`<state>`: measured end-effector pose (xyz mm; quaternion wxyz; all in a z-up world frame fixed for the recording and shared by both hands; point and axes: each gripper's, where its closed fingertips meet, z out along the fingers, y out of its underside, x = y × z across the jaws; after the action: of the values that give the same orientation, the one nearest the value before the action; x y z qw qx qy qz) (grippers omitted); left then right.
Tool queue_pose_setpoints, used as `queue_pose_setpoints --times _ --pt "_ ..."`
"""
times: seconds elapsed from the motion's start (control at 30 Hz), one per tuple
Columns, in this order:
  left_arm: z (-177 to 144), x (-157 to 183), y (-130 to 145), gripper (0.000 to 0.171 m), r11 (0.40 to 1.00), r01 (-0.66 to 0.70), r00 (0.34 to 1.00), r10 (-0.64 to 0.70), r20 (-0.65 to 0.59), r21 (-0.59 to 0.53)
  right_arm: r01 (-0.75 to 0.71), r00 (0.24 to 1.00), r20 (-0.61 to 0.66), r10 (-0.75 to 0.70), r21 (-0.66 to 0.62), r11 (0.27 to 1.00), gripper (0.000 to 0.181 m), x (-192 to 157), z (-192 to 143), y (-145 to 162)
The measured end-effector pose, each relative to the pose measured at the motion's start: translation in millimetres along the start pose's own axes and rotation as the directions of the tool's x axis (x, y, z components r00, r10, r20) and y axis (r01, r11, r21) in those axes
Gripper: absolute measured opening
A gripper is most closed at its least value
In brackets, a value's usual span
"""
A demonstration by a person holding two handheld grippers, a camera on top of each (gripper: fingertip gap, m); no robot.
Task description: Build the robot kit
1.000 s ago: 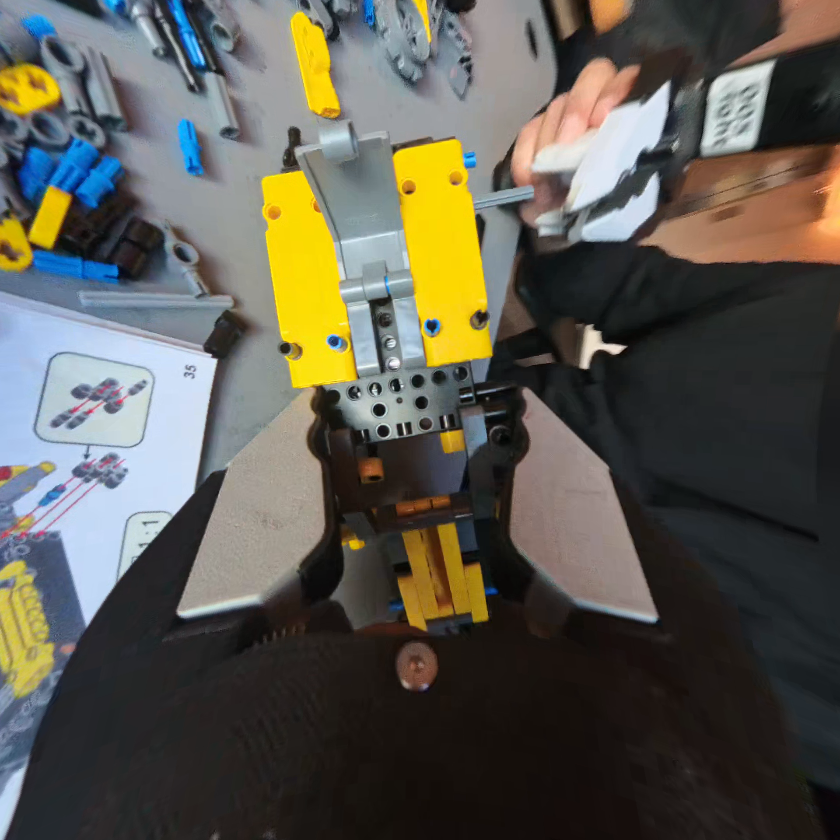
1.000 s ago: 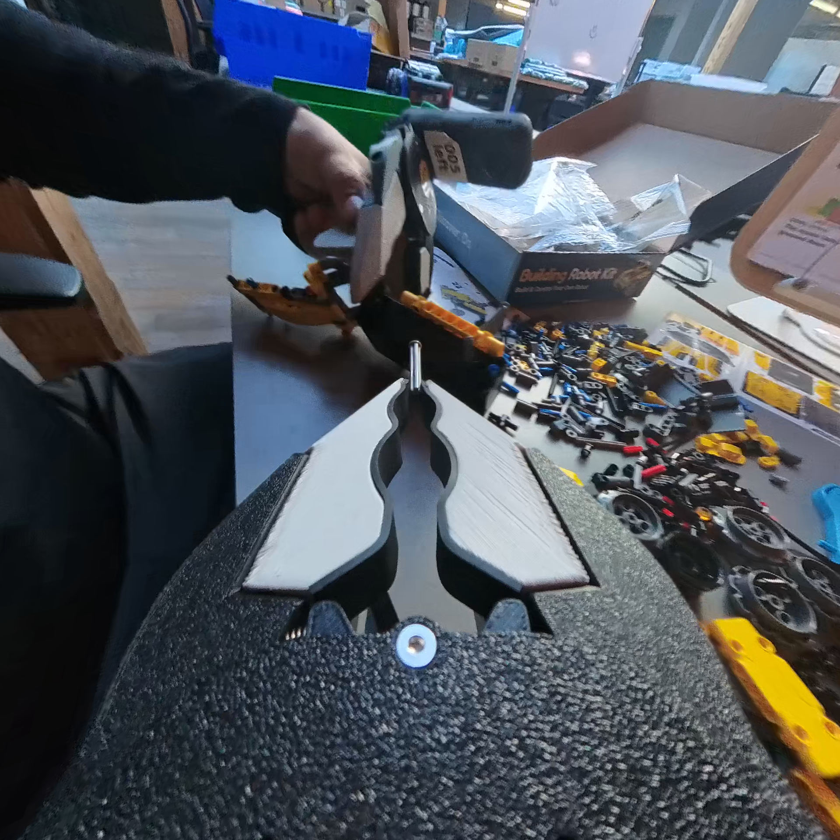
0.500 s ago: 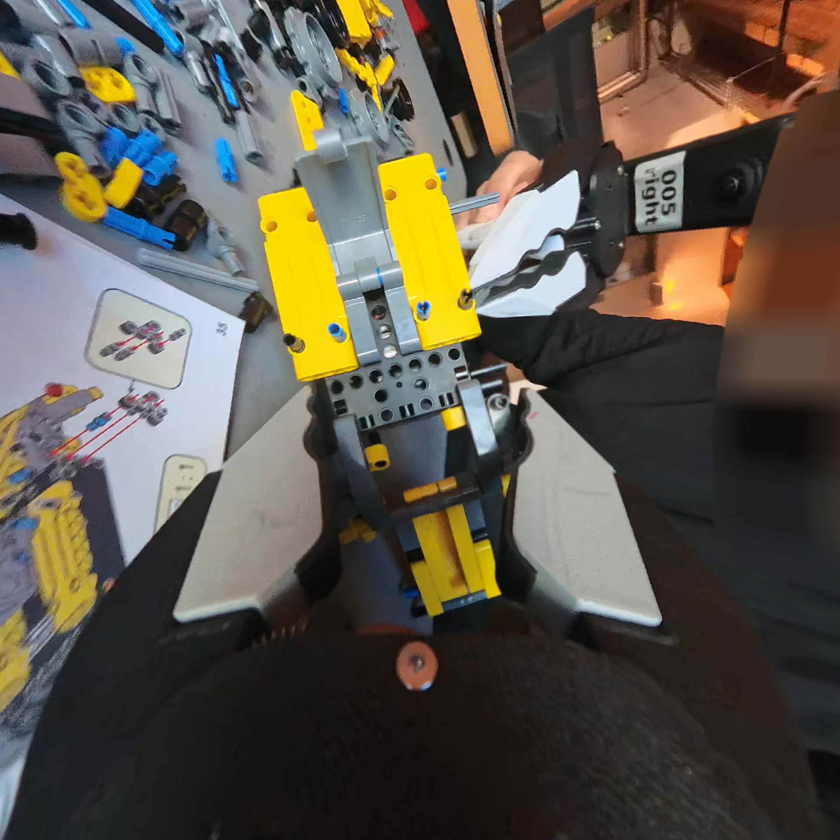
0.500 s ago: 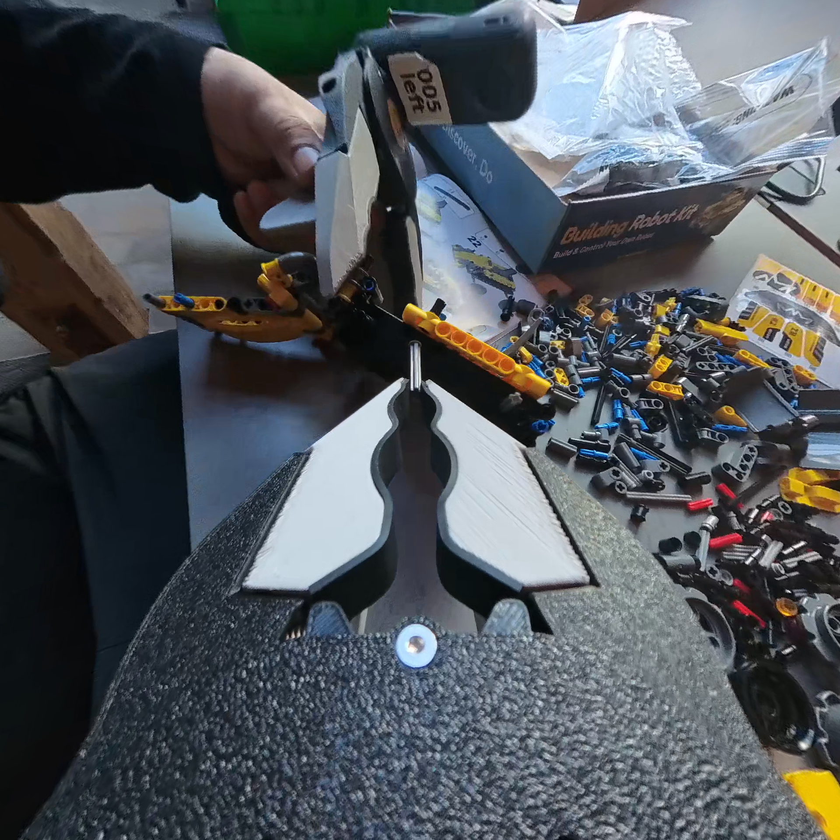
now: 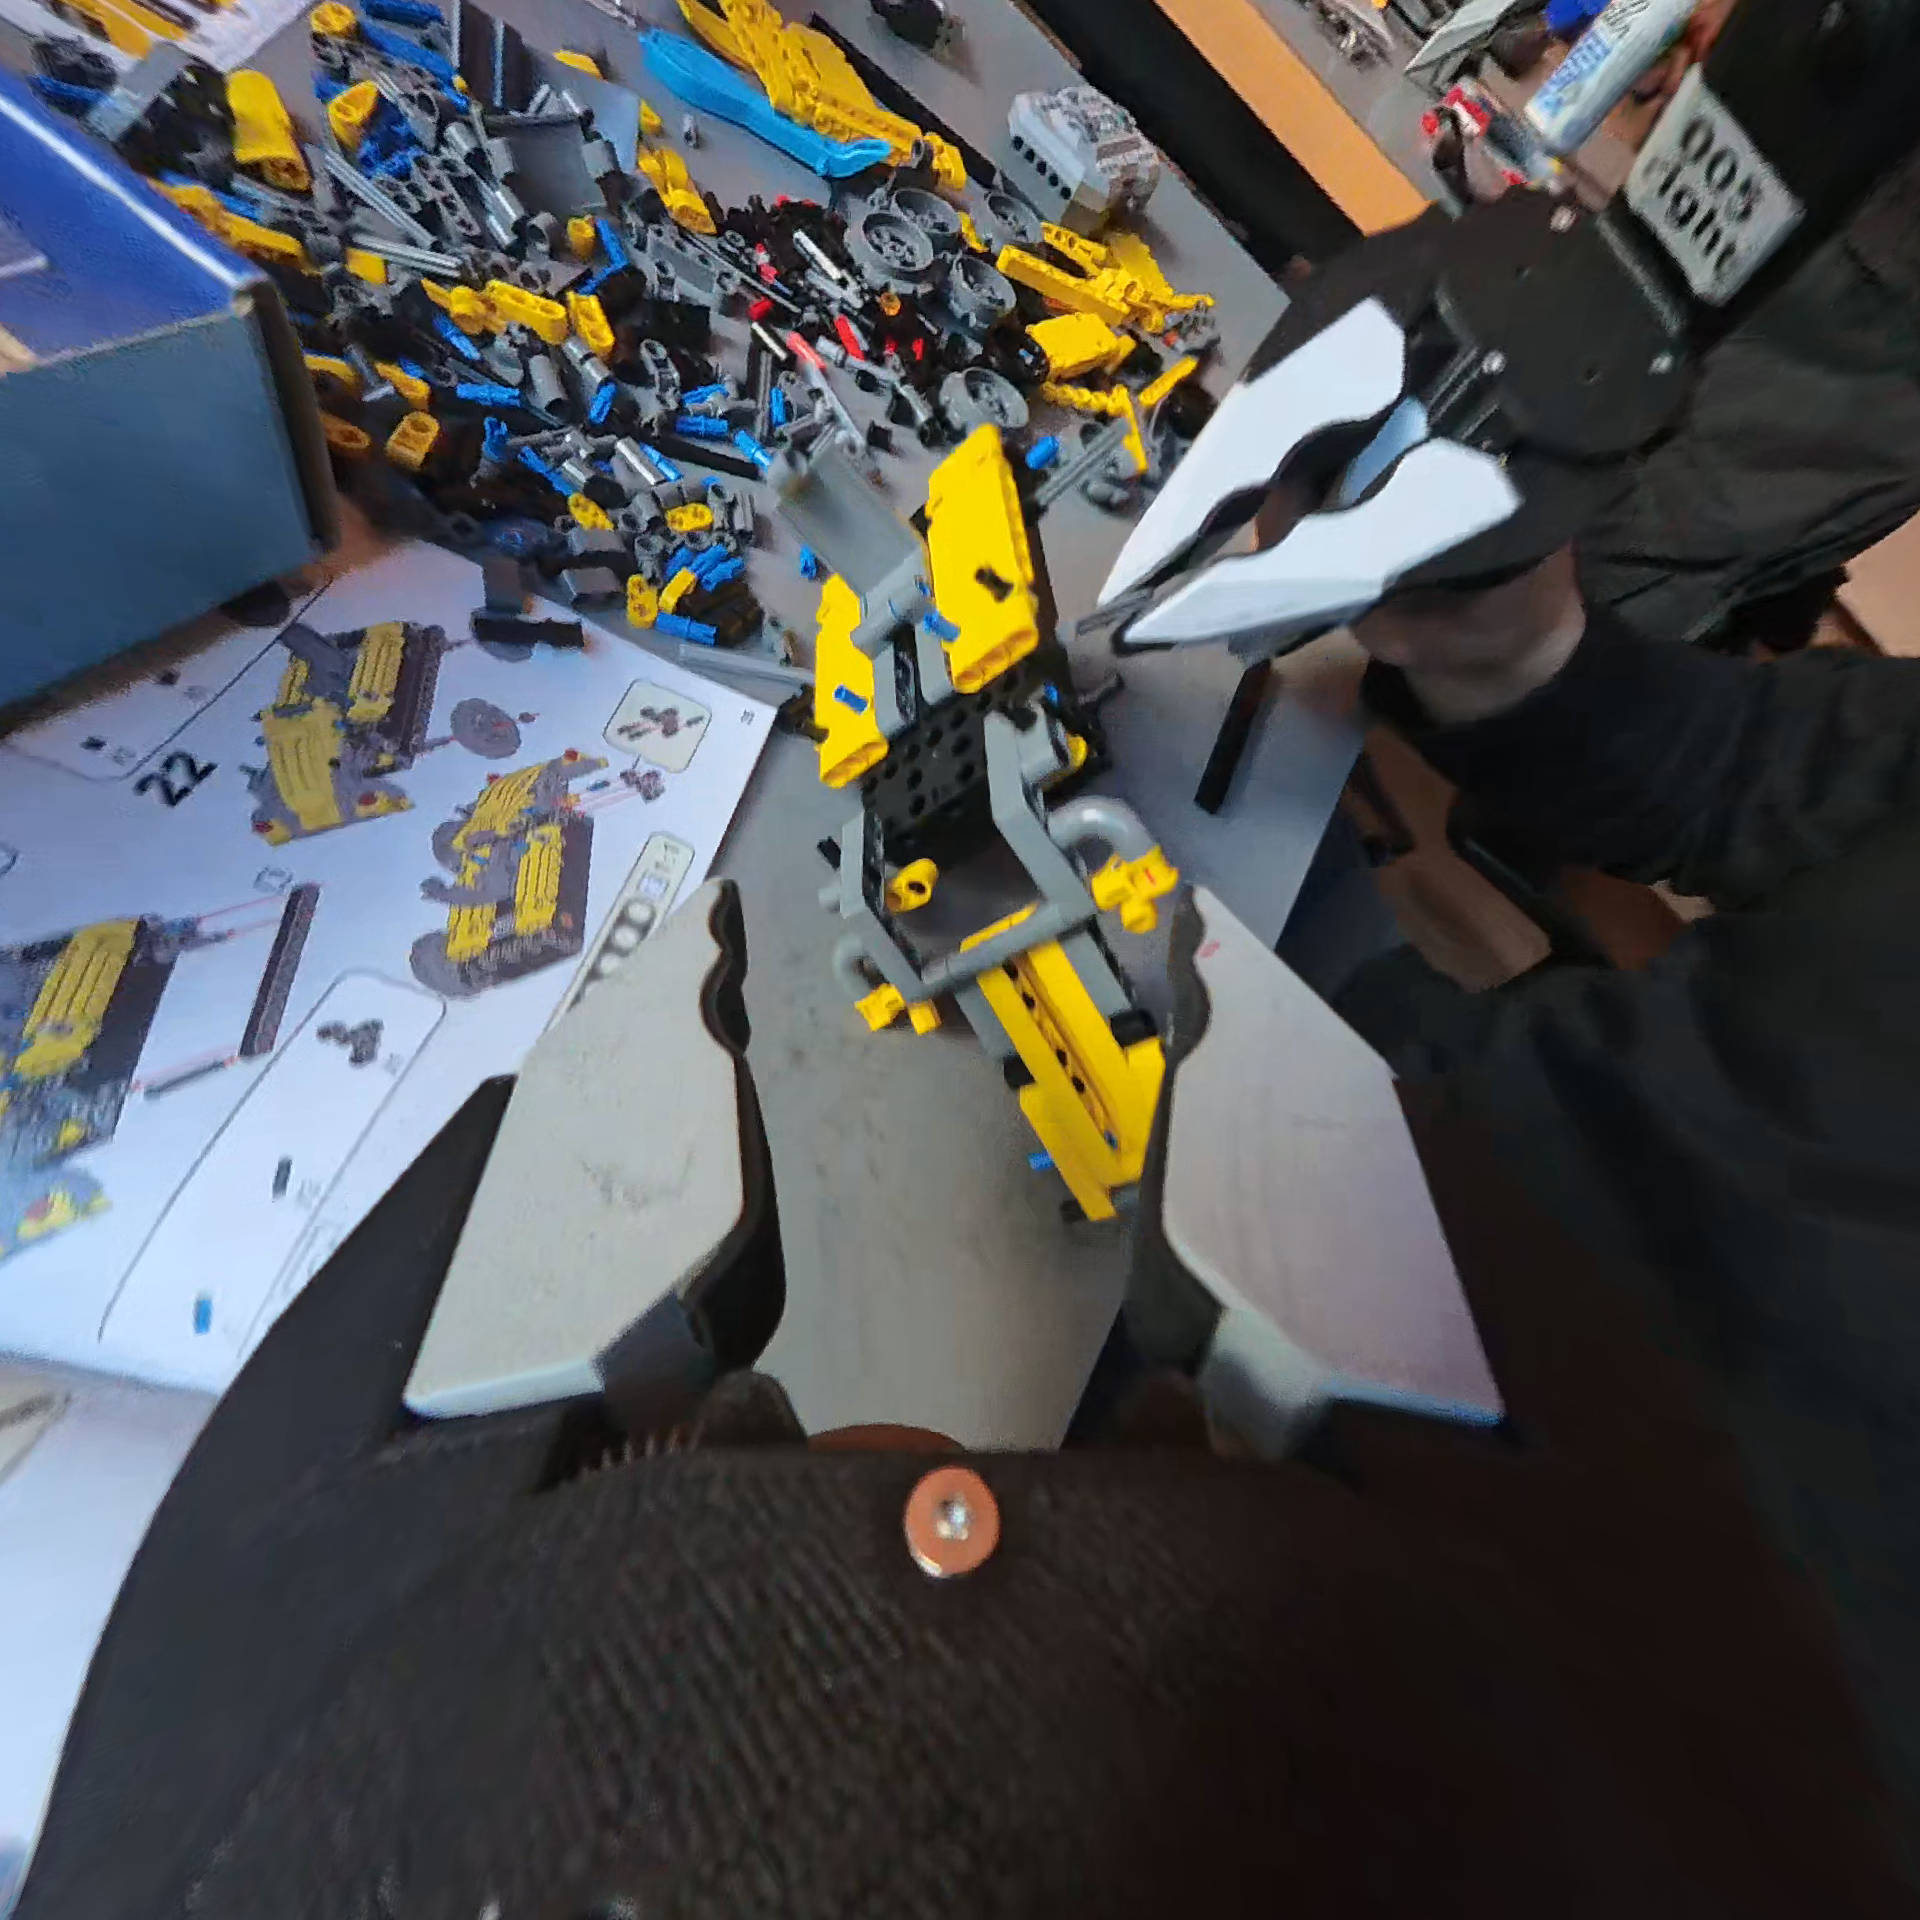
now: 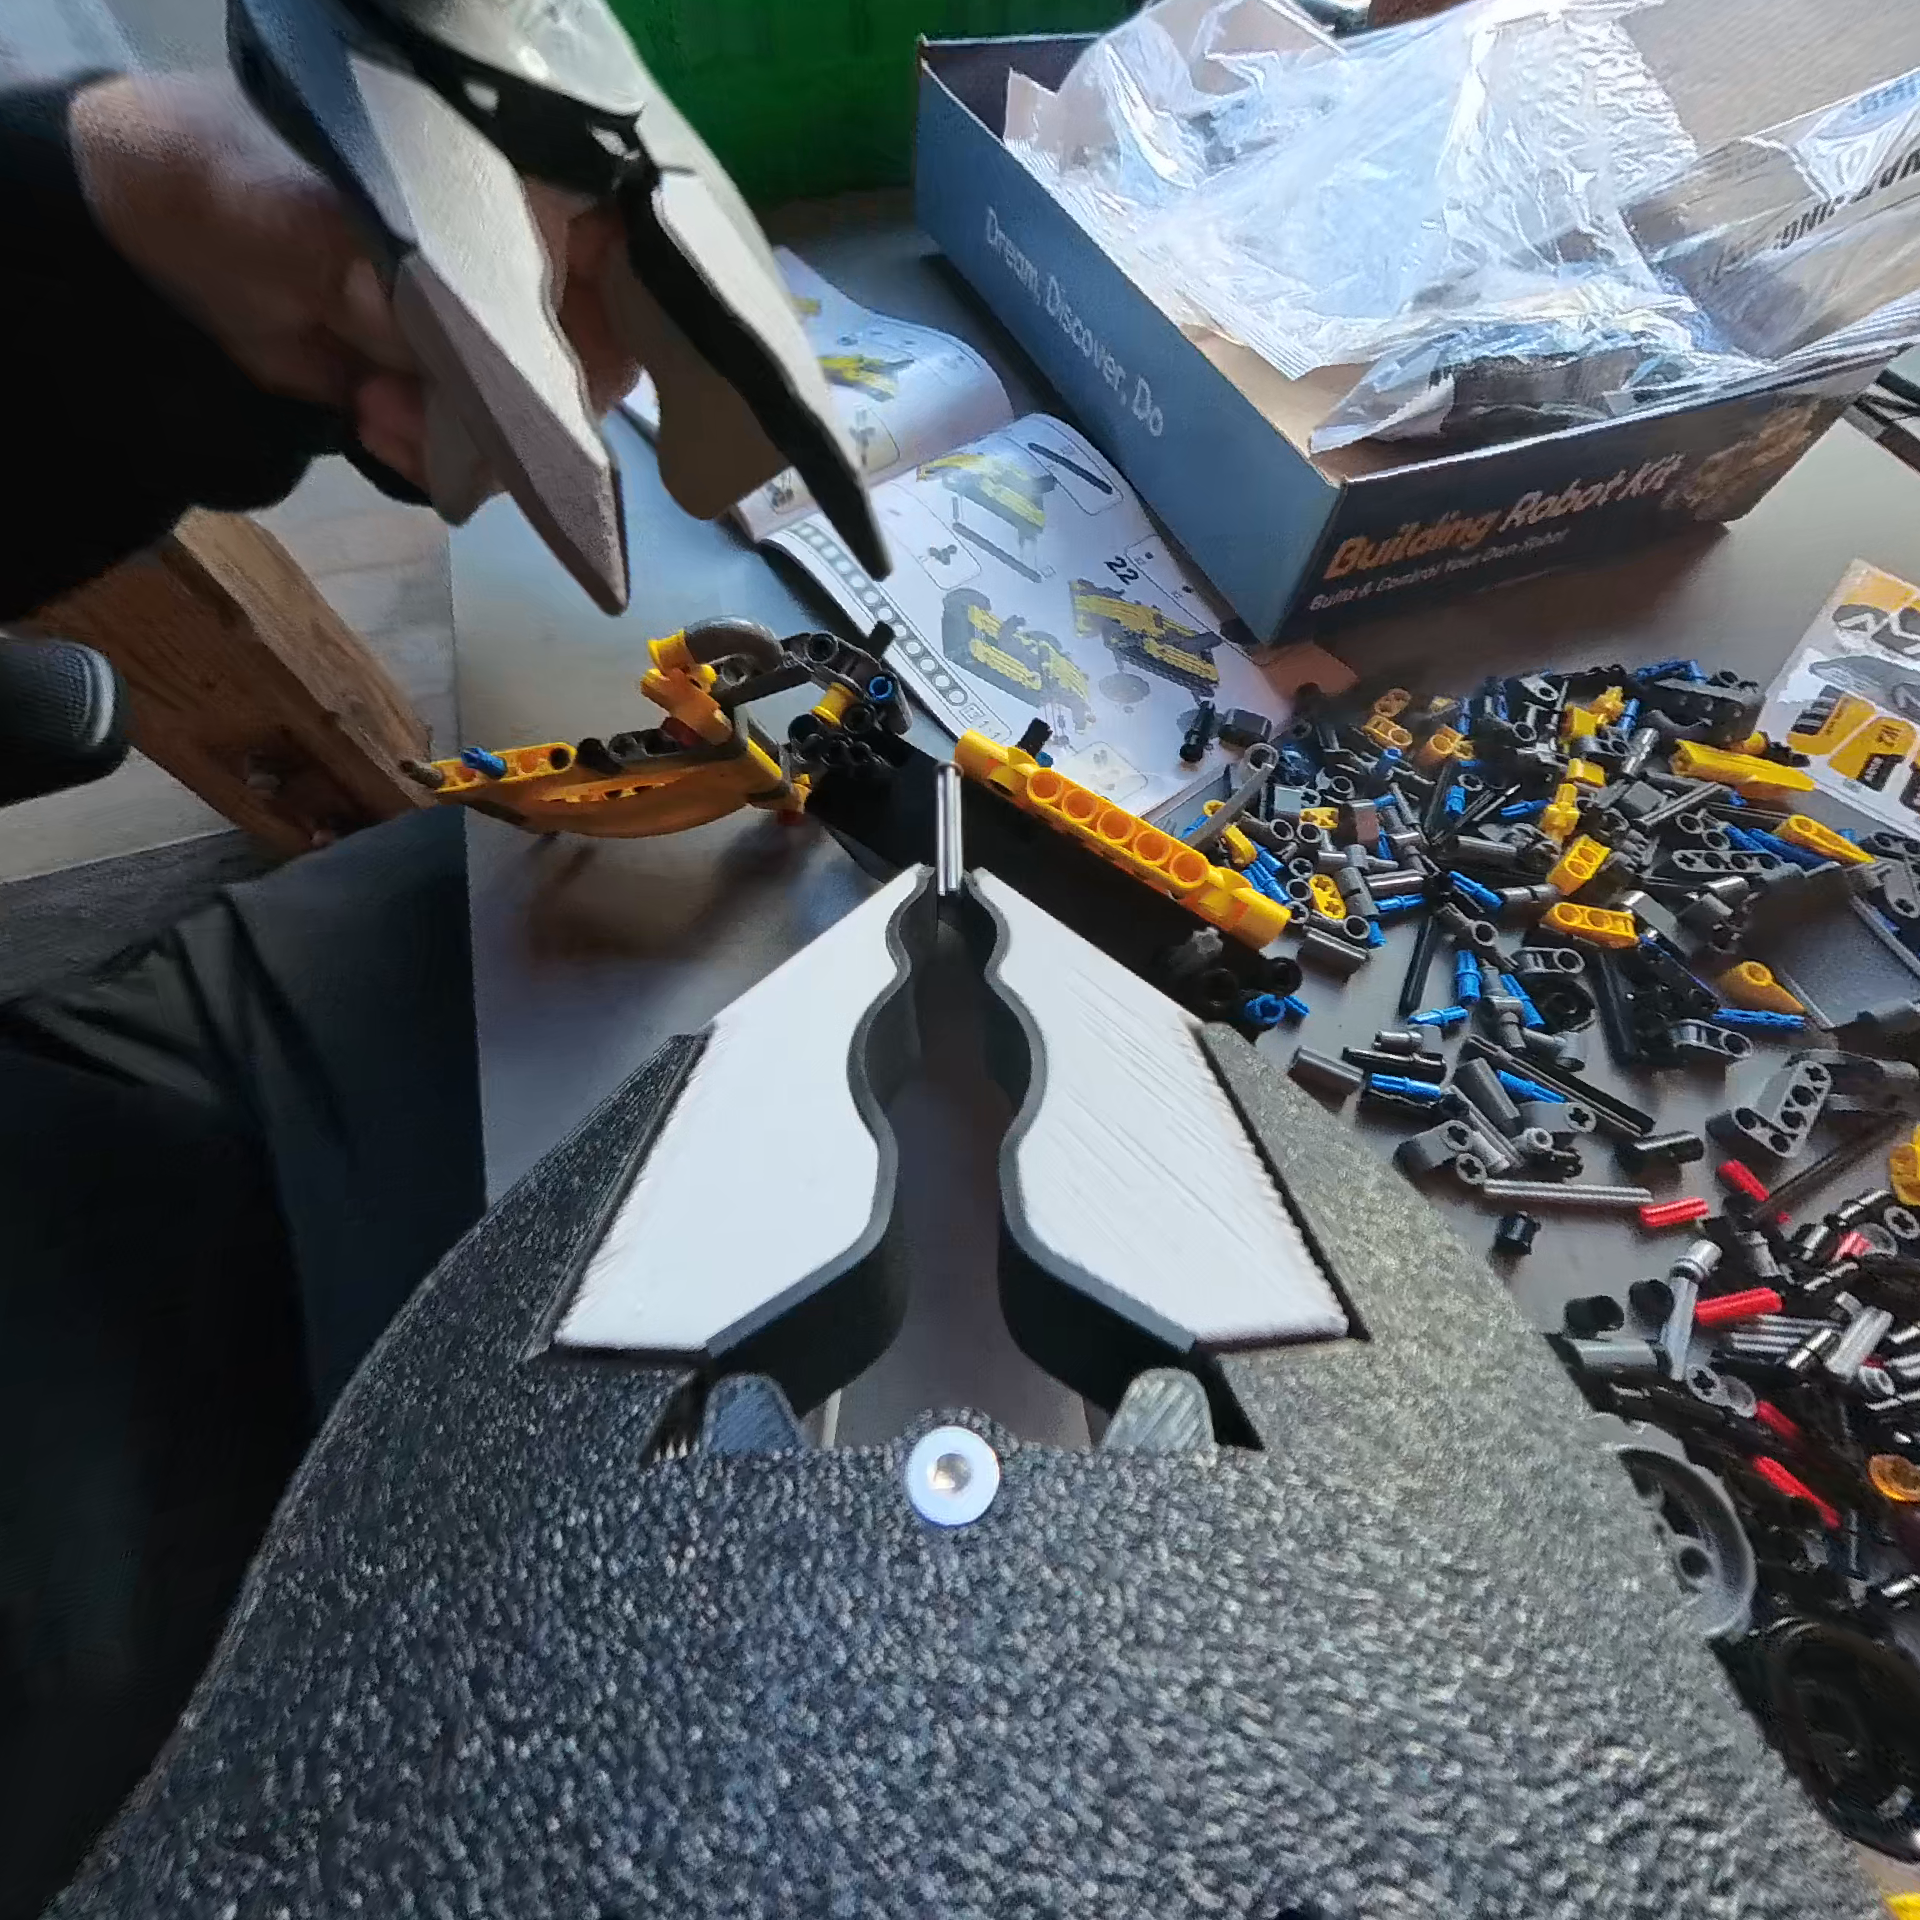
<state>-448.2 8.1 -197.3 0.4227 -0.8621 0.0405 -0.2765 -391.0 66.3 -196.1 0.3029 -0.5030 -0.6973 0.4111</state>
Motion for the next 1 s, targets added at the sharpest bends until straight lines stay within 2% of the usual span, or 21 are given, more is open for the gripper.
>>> queue_pose_setpoints --times 0.23,0.3,0.4,0.5,0.57,0.7,0.83,1.0 --pt "-19.6 -9.4 26.8 0.074 0.990 -0.055 0.993 0.041 0.110 0.133 -0.029 0.999 0.040 0.029 -0.003 1.000 0.004 -6.3 -11.5 -5.2" --pt "-22.7 -10.5 28.8 0.070 0.981 -0.117 0.985 0.094 0.147 0.155 -0.037 0.998 0.049 0.038 -0.013 0.999 0.004 -8.7 -17.2 -7.4" --pt "-23.7 -10.5 34.0 0.063 0.964 -0.239 0.955 0.212 0.208 0.118 -0.075 0.995 0.061 0.076 -0.011 0.997 0.004 -9.1 -24.3 -12.4" --pt "-28.4 -7.3 25.3 0.056 0.924 -0.358 0.909 0.311 0.278 0.136 -0.110 0.986 0.127 0.108 0.010 0.994 0.004 -18.1 -25.6 -22.1" --pt "-29.5 -5.0 21.6 0.054 0.905 -0.398 0.889 0.339 0.307 0.153 -0.102 0.987 0.125 0.103 -0.013 0.995 0.004 -17.8 -20.6 -19.7" --pt "-26.7 0.4 22.9 0.046 0.887 -0.434 0.877 0.376 0.300 0.156 -0.099 0.984 0.147 0.099 -0.011 0.995 0.004 -22.3 -10.7 -19.6" --pt "-30.1 0.2 20.7 0.040 0.890 -0.416 0.889 0.355 0.291 0.187 -0.079 0.984 0.162 0.076 0.017 0.997 0.004 -24.0 -8.7 -22.3" --pt "-30.2 0.5 20.1 0.039 0.882 -0.433 0.878 0.366 0.308 0.187 -0.079 0.978 0.195 0.071 0.033 0.996 0.004 -27.4 -9.9 -22.5"
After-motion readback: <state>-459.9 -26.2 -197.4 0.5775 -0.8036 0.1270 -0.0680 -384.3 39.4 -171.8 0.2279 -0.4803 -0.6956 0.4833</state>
